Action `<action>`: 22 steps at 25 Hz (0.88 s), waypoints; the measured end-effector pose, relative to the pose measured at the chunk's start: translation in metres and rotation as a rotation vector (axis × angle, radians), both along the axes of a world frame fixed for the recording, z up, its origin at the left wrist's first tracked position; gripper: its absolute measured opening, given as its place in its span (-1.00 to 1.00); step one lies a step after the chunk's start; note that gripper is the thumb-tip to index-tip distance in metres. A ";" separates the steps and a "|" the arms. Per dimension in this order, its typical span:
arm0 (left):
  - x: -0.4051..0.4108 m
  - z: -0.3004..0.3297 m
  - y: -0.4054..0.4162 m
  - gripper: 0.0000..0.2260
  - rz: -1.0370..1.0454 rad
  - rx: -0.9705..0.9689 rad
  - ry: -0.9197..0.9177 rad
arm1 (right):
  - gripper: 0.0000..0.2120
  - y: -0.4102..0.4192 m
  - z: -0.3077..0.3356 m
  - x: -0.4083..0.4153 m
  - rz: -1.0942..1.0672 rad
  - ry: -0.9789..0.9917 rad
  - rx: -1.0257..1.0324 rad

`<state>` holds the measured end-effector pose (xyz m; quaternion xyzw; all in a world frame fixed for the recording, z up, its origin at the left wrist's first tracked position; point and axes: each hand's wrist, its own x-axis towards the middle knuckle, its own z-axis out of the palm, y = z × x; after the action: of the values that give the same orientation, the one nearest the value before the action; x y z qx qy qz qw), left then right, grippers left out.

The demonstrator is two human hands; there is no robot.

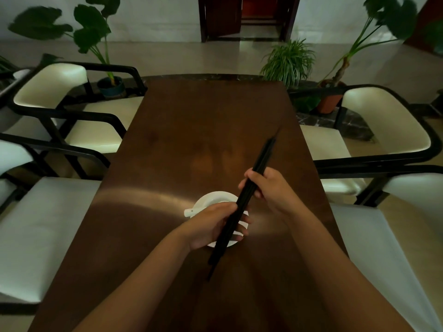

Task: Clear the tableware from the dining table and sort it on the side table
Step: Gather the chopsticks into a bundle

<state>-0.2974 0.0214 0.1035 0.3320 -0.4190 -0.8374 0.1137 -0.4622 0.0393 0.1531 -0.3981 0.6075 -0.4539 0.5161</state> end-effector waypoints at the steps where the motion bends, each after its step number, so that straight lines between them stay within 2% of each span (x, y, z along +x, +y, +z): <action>1: 0.007 -0.004 0.003 -0.60 0.062 0.048 0.009 | -0.84 0.003 0.007 0.000 -0.057 0.004 -0.029; 4: 0.026 -0.023 0.022 -0.44 0.417 0.272 0.101 | -0.84 0.012 0.034 -0.001 -0.204 0.032 -0.178; 7: 0.026 -0.029 0.037 -0.44 0.732 0.549 0.367 | -0.83 0.024 0.057 0.007 -0.212 0.021 -0.335; 10: 0.017 -0.014 0.035 -0.45 0.747 0.609 0.505 | -0.86 0.034 0.066 0.023 -0.173 0.088 -0.369; 14: 0.014 -0.005 0.036 -0.59 0.757 0.586 0.501 | -0.90 0.041 0.057 0.045 -0.077 0.105 -0.326; 17: 0.023 -0.013 0.042 -0.64 0.701 0.578 0.428 | -0.84 0.039 0.046 0.047 -0.076 0.128 -0.267; 19: 0.031 -0.019 0.047 -0.64 0.629 0.541 0.309 | -0.79 0.037 0.035 0.042 -0.092 0.194 -0.184; 22: 0.038 -0.031 0.048 -0.62 0.652 0.527 0.209 | -0.80 0.035 0.013 0.036 -0.073 0.174 -0.074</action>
<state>-0.2591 0.0697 0.0724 0.3782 -0.0501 -0.8651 0.3256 -0.4265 0.0738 0.1663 -0.4324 0.6468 -0.4585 0.4294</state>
